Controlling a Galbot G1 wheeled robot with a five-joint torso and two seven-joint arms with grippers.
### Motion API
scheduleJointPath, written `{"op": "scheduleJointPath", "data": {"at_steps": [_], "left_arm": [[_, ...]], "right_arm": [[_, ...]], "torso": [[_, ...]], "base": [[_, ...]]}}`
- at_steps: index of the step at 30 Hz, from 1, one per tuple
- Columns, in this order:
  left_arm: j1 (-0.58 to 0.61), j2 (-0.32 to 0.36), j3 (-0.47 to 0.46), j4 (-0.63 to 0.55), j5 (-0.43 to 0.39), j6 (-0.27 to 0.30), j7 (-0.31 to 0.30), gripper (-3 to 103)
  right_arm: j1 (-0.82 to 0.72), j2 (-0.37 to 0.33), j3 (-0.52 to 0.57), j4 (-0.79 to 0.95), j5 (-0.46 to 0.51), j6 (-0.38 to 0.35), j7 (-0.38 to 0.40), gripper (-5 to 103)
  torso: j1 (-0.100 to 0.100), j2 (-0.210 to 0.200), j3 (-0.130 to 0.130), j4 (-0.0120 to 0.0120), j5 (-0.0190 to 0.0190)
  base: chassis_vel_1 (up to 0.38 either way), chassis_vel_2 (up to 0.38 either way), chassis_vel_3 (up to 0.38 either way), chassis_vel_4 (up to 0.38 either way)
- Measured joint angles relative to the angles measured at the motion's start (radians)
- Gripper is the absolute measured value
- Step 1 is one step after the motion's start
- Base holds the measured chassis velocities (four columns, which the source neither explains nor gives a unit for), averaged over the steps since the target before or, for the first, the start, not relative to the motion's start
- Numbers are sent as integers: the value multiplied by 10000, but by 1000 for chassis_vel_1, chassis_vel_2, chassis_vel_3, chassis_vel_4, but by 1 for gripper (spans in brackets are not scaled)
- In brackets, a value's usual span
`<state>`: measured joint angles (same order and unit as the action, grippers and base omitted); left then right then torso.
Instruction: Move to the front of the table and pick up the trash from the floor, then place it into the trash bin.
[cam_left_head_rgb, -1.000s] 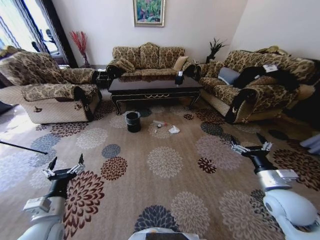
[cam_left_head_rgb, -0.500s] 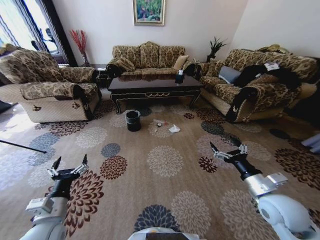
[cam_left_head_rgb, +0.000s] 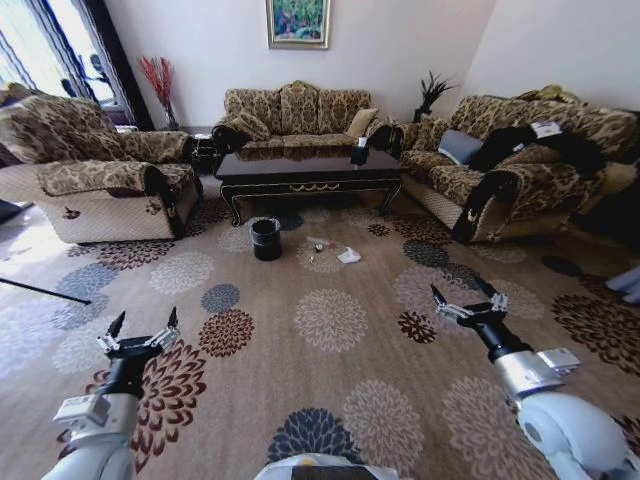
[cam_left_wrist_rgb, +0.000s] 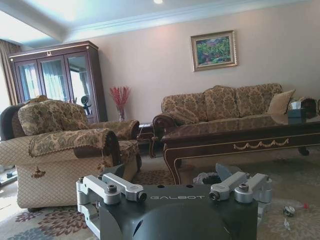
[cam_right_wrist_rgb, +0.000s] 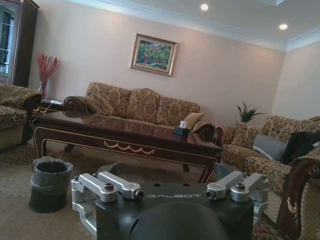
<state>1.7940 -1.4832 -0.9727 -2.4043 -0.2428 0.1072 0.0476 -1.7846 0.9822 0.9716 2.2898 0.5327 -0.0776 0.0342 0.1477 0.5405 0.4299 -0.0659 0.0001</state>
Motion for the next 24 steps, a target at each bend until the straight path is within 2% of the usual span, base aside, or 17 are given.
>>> {"op": "scheduleJointPath", "data": {"at_steps": [4,12,17,22,24], "left_arm": [[2,4,-14,-2,2,-14,6,100],[15,-38,37,-2,53,-36,32,100],[247,-88,253,-380,-413,173,37,100],[222,-87,273,-441,-547,-81,105,100],[188,-59,301,-549,-1136,-152,173,100]], "right_arm": [[-95,29,2,203,138,-424,-69,100],[-76,-11,-3,387,518,-322,-327,100],[42,-5,-49,407,690,-89,-316,100],[14,0,-11,386,691,55,-321,100],[10,17,-11,360,692,108,-321,100]], "torso": [[-74,-196,-122,0,-1],[-197,-474,-277,0,-1],[-265,-688,-421,2,0],[-337,-885,-548,0,-2],[-385,-1008,-623,1,0]], "base": [[0,0,0,0],[0,0,0,0],[0,0,0,0],[0,0,0,0],[0,0,0,0]]}}
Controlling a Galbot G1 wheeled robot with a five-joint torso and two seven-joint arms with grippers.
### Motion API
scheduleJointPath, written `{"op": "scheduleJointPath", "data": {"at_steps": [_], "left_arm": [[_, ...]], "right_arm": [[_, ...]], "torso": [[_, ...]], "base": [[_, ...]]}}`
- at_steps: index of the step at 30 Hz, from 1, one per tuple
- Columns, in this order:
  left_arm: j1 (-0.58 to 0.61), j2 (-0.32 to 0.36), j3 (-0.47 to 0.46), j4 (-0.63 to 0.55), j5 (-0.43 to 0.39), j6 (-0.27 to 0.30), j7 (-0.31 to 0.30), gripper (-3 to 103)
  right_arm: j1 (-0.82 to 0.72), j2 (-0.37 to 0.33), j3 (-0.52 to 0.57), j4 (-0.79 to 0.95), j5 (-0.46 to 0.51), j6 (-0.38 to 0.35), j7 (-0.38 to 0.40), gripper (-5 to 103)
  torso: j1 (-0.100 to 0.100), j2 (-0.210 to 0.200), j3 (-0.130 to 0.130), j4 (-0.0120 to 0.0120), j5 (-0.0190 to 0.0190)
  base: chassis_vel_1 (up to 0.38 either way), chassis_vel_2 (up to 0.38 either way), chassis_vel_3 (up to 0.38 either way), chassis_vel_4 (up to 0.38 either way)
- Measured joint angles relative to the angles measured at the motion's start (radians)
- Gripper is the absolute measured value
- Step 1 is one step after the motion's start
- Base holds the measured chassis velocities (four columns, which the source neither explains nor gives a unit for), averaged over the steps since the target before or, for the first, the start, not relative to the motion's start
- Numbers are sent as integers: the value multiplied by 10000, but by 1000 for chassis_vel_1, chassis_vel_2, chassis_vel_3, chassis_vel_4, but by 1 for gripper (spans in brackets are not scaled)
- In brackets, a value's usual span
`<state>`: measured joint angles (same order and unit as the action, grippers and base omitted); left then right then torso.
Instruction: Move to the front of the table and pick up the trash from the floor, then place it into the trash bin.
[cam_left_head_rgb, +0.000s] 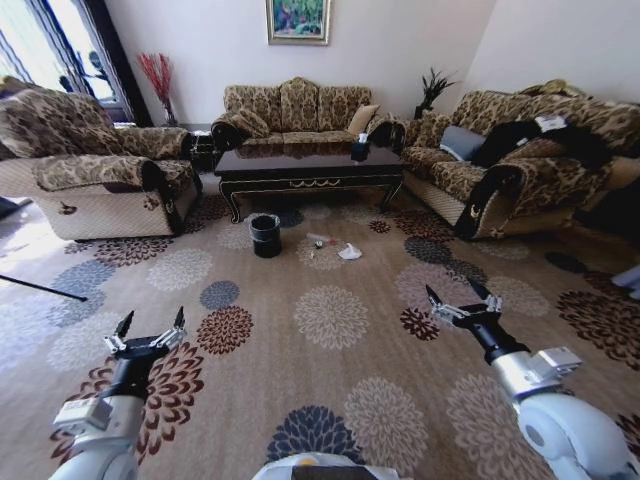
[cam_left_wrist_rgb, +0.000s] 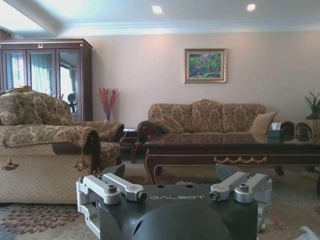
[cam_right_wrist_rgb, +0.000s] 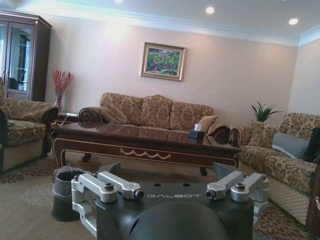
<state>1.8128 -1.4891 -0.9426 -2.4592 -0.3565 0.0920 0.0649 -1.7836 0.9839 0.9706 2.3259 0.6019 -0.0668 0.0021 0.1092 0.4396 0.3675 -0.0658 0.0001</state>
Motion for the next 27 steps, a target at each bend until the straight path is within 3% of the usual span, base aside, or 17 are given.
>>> {"op": "scheduleJointPath", "data": {"at_steps": [7,16,27], "left_arm": [[-164,67,28,46,-399,-116,237,100],[-238,29,111,145,-320,-131,249,100],[-225,29,106,227,-13,-127,230,100]], "right_arm": [[-28,73,-48,-38,-4,73,0,100],[-83,103,-52,-59,612,617,78,100],[-90,180,3,-102,477,976,-335,100]], "torso": [[-116,-294,-177,0,0],[-236,-636,-401,-1,0],[-375,-1067,-692,-1,0]], "base": [[0,0,0,0],[0,0,0,0],[0,0,0,0]]}}
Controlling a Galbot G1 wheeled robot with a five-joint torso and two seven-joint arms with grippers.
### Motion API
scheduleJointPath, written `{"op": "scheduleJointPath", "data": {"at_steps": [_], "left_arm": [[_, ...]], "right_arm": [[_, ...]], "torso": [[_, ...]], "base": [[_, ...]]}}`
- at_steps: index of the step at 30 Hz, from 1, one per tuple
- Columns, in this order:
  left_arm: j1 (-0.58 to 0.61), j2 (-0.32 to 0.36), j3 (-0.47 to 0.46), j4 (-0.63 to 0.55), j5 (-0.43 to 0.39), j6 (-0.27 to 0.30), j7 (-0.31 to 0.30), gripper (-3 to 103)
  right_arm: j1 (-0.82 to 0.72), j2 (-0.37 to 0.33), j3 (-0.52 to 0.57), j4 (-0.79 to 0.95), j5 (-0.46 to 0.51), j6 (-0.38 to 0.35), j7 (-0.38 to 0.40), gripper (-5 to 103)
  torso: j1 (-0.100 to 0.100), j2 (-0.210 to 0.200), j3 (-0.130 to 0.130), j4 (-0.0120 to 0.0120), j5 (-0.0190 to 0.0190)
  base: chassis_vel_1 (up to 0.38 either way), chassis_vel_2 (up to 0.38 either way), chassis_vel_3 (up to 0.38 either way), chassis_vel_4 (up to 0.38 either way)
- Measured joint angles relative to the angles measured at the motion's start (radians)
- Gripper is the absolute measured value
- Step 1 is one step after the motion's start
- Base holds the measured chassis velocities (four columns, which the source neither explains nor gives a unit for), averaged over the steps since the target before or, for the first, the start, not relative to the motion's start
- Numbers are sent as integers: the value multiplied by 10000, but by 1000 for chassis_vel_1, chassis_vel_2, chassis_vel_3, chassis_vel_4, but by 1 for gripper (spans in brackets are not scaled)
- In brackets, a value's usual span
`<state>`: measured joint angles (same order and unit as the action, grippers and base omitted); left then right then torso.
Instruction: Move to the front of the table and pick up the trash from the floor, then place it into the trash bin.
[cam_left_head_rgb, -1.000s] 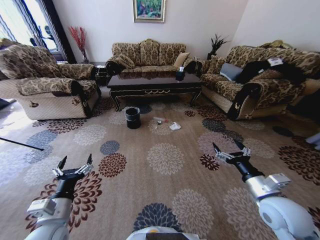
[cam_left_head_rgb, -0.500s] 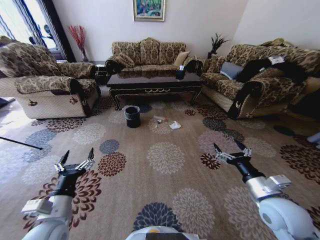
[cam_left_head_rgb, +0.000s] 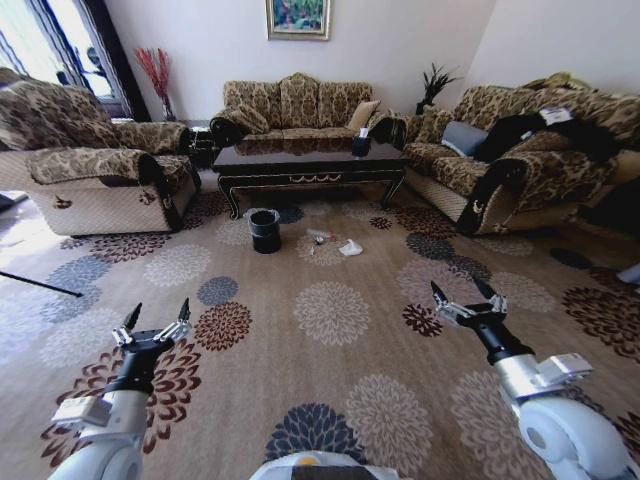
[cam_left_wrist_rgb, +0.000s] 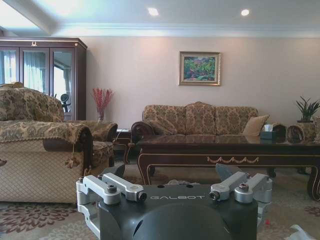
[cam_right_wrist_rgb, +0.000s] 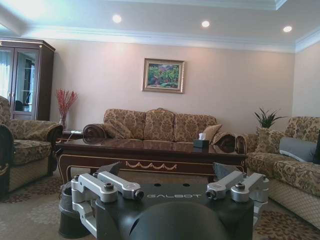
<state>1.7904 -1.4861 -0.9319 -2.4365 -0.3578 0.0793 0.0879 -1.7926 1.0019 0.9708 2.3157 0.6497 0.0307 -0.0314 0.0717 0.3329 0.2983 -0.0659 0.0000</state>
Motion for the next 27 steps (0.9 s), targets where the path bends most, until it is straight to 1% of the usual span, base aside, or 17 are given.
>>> {"op": "scheduleJointPath", "data": {"at_steps": [8,11,18,22,25,27], "left_arm": [[77,20,-6,0,150,10,-8,100],[102,47,-48,-48,160,15,-12,100],[119,116,-273,-454,-52,148,-98,100],[159,109,-339,-630,-149,275,-163,100],[150,82,-300,-594,-52,238,-164,100],[143,34,-210,-316,72,99,-165,100]], "right_arm": [[32,42,-21,-93,-108,182,-152,100],[69,29,-36,-143,-150,203,-150,100],[106,-36,11,-65,-91,305,-78,100],[159,-113,38,-39,-158,345,-78,100],[174,-117,25,-70,-186,346,-79,100],[159,-94,-12,-127,-232,356,-100,100]], "torso": [[-94,-271,-176,0,0],[-146,-442,-296,0,0],[-219,-676,-457,0,0],[-278,-871,-592,0,0],[-315,-962,-644,1,0],[-351,-1063,-711,-1,-1]], "base": [[0,0,0,0],[0,0,0,0],[0,0,0,0],[0,0,0,0],[0,0,0,0],[0,0,0,0]]}}
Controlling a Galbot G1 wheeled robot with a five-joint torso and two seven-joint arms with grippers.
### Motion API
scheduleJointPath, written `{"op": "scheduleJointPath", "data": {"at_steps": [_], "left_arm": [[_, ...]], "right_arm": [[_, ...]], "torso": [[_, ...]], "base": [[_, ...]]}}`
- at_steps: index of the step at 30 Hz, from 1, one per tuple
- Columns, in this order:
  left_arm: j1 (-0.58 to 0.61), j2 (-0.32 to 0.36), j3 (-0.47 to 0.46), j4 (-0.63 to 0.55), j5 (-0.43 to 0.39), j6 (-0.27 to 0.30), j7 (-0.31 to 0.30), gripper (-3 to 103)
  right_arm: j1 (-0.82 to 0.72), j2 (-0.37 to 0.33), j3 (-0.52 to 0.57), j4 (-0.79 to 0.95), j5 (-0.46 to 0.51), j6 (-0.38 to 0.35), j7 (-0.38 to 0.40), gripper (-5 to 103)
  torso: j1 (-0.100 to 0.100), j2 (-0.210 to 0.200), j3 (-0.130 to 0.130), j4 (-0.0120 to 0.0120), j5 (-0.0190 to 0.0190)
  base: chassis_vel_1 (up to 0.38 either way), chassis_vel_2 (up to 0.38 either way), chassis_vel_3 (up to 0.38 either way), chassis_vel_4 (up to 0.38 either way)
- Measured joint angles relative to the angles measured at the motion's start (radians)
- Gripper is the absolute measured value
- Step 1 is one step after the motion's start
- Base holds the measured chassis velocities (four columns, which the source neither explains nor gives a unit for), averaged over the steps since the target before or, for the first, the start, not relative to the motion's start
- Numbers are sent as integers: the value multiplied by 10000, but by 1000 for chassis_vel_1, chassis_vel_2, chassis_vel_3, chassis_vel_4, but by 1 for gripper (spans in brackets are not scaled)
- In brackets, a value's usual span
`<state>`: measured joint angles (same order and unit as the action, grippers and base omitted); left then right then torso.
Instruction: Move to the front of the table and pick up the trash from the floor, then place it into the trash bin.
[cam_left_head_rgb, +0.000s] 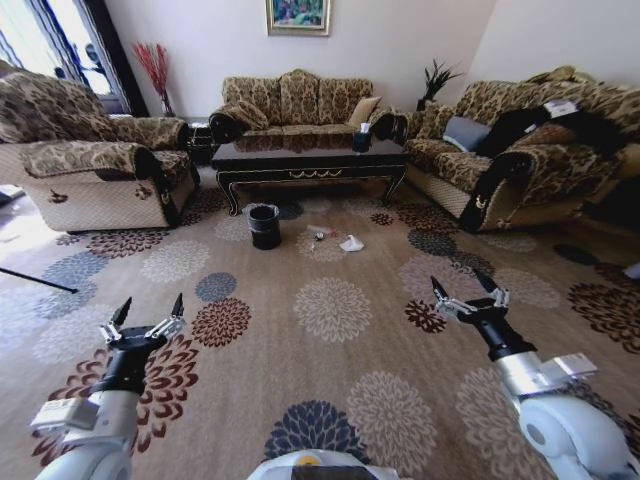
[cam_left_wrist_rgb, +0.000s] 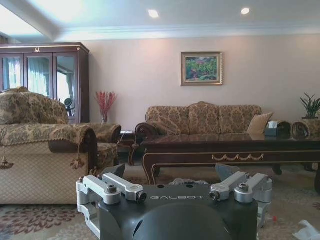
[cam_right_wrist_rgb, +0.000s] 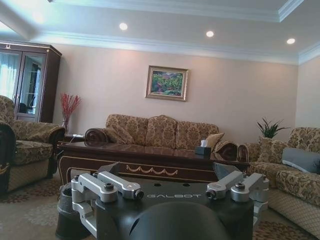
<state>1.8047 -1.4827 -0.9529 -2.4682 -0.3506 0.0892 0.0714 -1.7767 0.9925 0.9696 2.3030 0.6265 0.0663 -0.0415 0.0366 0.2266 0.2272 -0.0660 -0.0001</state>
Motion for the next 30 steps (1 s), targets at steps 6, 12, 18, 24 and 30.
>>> {"op": "scheduleJointPath", "data": {"at_steps": [6,12,18,24,30], "left_arm": [[-17,-39,-24,168,30,-107,-36,100],[-72,-69,-10,420,110,-131,-63,100],[-103,-84,37,209,-112,-228,-96,100],[-247,7,-68,-309,-741,43,-160,100],[-262,-18,29,-50,-480,38,-155,100]], "right_arm": [[-46,23,-21,-72,-130,0,63,100],[-67,65,-43,-147,-322,-237,394,100],[-96,103,-75,-187,-344,-224,375,100],[-87,151,-100,-264,-344,-195,287,100],[-58,151,-105,-326,-341,-119,214,100]], "torso": [[-59,-250,-193,1,1],[-119,-475,-357,1,0],[-160,-679,-518,1,0],[-220,-930,-711,1,2],[-282,-1160,-877,2,-1]], "base": [[0,0,0,0],[0,0,0,0],[0,0,0,0],[0,0,0,0],[0,0,0,0]]}}
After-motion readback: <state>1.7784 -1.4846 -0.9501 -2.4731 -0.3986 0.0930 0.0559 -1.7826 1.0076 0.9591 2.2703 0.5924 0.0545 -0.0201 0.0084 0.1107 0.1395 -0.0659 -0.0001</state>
